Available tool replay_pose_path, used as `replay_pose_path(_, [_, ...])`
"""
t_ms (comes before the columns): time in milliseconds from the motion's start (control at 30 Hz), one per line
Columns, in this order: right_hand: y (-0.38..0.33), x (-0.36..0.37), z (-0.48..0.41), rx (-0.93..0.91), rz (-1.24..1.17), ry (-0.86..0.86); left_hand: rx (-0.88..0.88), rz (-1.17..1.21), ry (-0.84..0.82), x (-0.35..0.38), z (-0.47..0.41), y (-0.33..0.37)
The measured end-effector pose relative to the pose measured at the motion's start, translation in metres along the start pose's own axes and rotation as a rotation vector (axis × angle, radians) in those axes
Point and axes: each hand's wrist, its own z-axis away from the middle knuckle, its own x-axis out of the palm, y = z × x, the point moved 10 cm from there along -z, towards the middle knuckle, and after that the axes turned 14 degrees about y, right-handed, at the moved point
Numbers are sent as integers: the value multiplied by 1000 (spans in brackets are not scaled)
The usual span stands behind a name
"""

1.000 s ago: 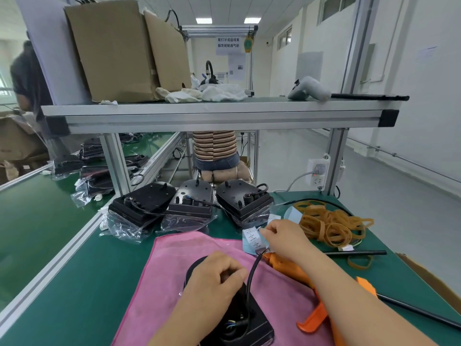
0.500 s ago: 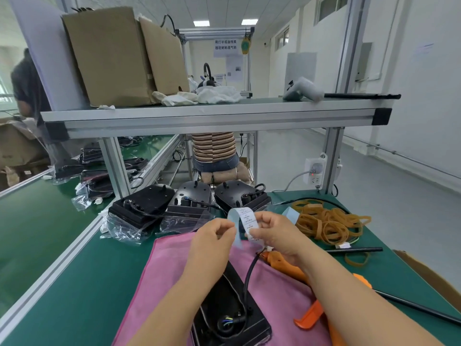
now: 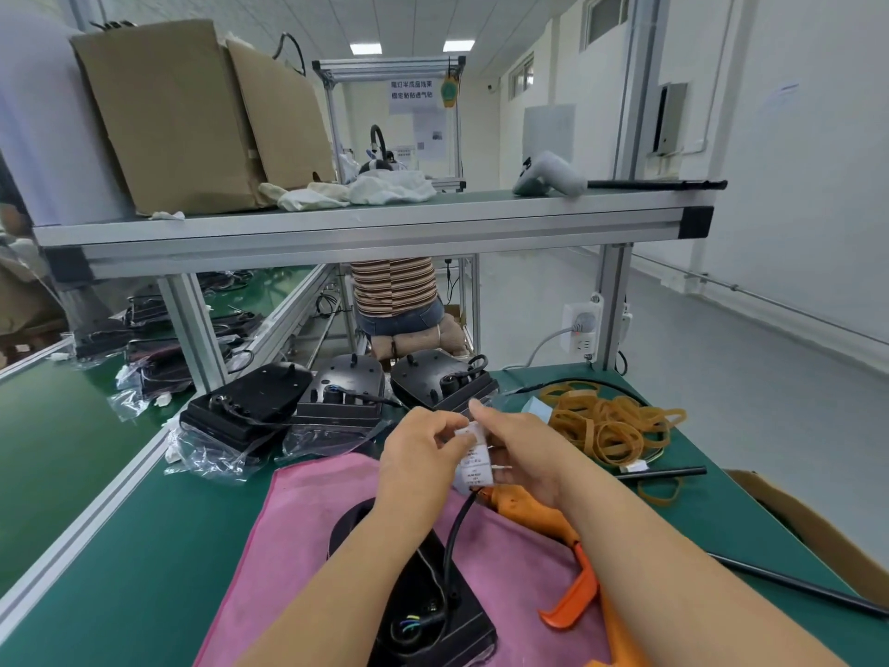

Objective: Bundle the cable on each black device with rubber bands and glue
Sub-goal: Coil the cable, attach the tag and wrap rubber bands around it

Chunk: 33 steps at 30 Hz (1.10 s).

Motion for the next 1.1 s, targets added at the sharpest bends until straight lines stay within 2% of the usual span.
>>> replay_pose_path(133, [12,-8,-9,140,-163,152,108,-64,19,3,0,7])
replay_pose_path(300, [21,-9,-9,247,-225,190,248,-155,56,4,4,16])
replay_pose_path(400, [19,-9,-9,256,-223,199,221,-109,70,5,4,14])
replay_pose_path(533, [20,-11,-11,253,-245,242,66,58,53,5,3,6])
replay_pose_path(600, [22,-20,-15,248,-286,317,-131,220,47,4,2,-7])
replay_pose_path(700, [29,-41,-20,240,-333,431,-519,457,8,8,8,-34])
replay_pose_path(800, [34,-57,-17,229,-255,493,-686,565,-6,6,15,-50])
replay_pose_path(900, [16,-78,-9,38,71,649,-684,534,-3,-5,16,-59])
replay_pose_path(1000, [-31,-75,11,-351,385,755,-638,496,4,-16,14,-61])
replay_pose_path(1100, [-65,-32,31,-625,459,581,-571,476,0,-25,12,-56])
